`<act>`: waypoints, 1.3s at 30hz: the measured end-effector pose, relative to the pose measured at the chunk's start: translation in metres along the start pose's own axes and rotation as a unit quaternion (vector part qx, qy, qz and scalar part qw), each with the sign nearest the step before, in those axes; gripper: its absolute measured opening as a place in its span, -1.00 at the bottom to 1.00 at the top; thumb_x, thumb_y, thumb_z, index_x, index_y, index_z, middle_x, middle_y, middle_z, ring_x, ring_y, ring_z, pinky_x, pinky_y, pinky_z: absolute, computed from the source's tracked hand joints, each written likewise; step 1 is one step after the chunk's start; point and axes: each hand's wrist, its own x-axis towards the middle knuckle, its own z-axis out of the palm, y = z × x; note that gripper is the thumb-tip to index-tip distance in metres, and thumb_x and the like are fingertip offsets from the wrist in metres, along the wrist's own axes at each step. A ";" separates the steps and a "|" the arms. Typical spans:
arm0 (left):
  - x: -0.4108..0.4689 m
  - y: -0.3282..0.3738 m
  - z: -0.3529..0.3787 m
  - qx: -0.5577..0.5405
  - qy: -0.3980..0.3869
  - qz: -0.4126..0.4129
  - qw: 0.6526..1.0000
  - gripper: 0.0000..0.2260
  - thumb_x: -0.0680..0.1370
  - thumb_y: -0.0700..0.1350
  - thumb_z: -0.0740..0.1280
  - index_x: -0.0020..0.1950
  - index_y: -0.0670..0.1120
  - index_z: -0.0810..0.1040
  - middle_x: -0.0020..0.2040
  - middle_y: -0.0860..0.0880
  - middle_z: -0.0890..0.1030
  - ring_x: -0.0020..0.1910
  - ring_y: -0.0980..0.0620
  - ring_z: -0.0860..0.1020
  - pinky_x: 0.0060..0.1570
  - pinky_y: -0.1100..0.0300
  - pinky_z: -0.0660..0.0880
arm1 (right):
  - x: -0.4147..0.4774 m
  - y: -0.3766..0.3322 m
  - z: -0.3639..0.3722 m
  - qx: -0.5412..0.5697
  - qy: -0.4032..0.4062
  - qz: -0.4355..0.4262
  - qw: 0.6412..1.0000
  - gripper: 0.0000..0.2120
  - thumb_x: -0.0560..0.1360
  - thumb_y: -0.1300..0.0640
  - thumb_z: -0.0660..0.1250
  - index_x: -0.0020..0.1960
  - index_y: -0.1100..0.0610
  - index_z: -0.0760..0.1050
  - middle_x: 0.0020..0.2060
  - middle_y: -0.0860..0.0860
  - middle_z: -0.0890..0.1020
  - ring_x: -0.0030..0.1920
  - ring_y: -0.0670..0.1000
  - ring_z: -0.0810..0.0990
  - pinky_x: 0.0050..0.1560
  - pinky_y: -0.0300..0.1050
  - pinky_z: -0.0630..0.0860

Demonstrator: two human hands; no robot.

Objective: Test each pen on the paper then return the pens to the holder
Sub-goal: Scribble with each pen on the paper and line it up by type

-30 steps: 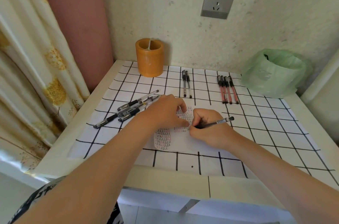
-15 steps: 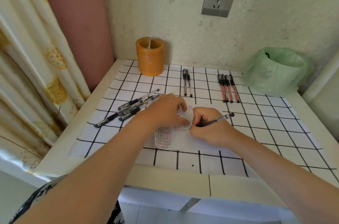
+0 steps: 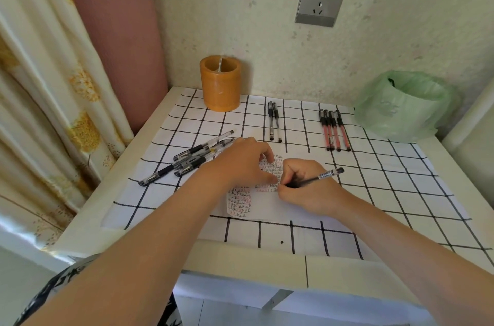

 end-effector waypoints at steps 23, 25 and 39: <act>-0.015 -0.011 -0.029 0.022 -0.041 -0.025 0.999 -0.77 0.46 0.00 0.49 0.09 0.10 0.59 -0.05 0.16 0.55 -0.07 0.18 0.53 -0.11 0.23 0.50 | 0.003 -0.010 -0.013 0.219 0.134 0.080 0.963 -0.73 0.59 0.35 0.25 0.13 0.08 0.64 -0.15 0.13 0.70 -0.35 0.11 0.58 -0.50 -0.13 0.39; -0.016 -0.011 -0.028 0.040 -0.047 -0.023 0.998 -0.78 0.45 -0.02 0.49 0.07 0.11 0.60 -0.07 0.19 0.53 -0.12 0.22 0.51 -0.23 0.30 0.42 | 0.003 -0.010 -0.016 0.239 0.115 0.081 0.961 -0.64 0.61 0.40 0.16 0.24 0.11 0.59 -0.07 0.19 0.70 -0.30 0.14 0.61 -0.45 -0.09 0.46; -0.010 -0.009 -0.026 0.006 0.005 -0.016 1.000 -0.86 0.62 -0.02 0.29 0.12 0.13 0.61 -0.02 0.17 0.62 -0.05 0.20 0.53 -0.06 0.18 0.50 | 0.013 -0.018 -0.034 0.034 0.108 0.035 0.993 -0.71 0.52 0.23 0.40 0.13 -0.09 0.48 -0.10 -0.07 0.71 -0.43 0.05 0.60 -0.30 -0.10 0.51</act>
